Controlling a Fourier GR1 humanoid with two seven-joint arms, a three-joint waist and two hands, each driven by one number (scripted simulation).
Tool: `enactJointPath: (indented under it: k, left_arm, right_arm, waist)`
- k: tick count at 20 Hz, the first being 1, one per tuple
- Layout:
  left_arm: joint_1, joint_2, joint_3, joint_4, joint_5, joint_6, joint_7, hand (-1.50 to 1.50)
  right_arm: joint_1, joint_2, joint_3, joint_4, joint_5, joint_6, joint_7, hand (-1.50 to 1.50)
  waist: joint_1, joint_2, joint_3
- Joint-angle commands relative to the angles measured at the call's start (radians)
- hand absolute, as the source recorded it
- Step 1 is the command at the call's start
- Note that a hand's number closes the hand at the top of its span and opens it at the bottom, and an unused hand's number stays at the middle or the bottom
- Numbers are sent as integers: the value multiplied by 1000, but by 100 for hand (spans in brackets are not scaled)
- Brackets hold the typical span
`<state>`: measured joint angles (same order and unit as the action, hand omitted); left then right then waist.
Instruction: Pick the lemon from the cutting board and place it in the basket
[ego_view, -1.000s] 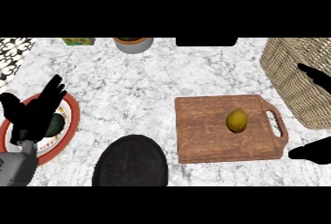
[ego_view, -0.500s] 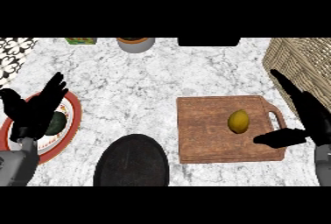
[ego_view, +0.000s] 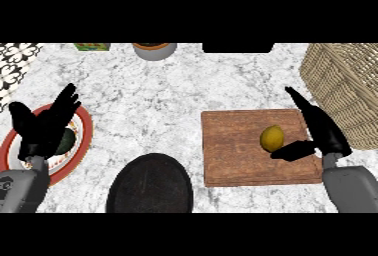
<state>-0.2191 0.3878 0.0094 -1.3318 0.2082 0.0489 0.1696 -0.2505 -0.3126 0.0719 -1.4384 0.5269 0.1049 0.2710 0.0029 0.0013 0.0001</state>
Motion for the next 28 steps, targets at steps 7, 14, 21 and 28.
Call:
enactJointPath:
  k: [7, 14, 21, 28]
  left_arm:
    - [9, -19, 79, -52, -36, -55, 53, 0]
    - [64, -73, 57, -173, -76, -15, 104, 0]
    - [9, -93, 113, -65, -110, -72, 58, 0]
    - [41, -107, 131, -33, -141, -72, 9, 0]
  right_arm:
    - [-15, 5, -44, 138, 69, 44, -91, -150]
    - [143, 35, -20, -81, 40, 95, -77, -150]
    - [41, 49, -63, 47, 67, 118, -153, -150]
    - [47, 74, -43, 134, 166, 33, -167, -150]
  waist:
    - [-2, -1, 0]
    - [-7, -4, 0]
    - [-3, -1, 0]
    - [-2, -1, 0]
